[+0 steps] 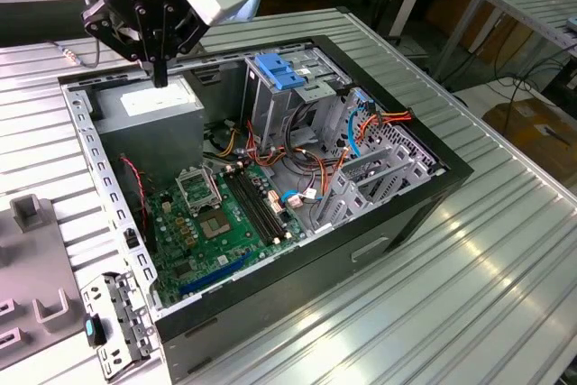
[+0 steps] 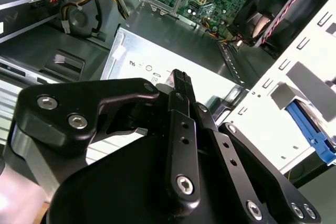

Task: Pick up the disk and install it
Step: 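Reach for the disk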

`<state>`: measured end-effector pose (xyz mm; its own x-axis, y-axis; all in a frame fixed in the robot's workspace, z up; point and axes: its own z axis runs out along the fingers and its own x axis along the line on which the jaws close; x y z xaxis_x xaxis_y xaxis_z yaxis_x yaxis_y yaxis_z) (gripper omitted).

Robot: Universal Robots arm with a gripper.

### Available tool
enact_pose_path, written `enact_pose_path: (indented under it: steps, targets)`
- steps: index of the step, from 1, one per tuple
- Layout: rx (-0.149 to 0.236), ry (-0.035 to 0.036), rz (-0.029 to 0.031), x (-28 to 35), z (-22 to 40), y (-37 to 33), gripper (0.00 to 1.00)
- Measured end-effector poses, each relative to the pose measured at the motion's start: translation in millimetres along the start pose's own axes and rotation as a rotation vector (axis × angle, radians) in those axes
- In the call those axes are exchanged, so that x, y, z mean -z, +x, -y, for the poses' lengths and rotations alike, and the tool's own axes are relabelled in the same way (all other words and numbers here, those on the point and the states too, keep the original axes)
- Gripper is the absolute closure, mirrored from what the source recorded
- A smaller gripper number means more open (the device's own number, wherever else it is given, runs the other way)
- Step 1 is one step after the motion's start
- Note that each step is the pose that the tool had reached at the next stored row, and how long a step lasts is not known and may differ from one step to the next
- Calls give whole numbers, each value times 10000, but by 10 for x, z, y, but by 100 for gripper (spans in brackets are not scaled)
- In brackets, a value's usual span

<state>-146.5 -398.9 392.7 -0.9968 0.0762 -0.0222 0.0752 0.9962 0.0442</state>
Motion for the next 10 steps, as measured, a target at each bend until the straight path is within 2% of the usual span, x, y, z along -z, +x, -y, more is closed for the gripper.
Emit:
enact_pose_path:
  steps: [10]
  targets:
    - [0,1,-5,0,8,104,89]
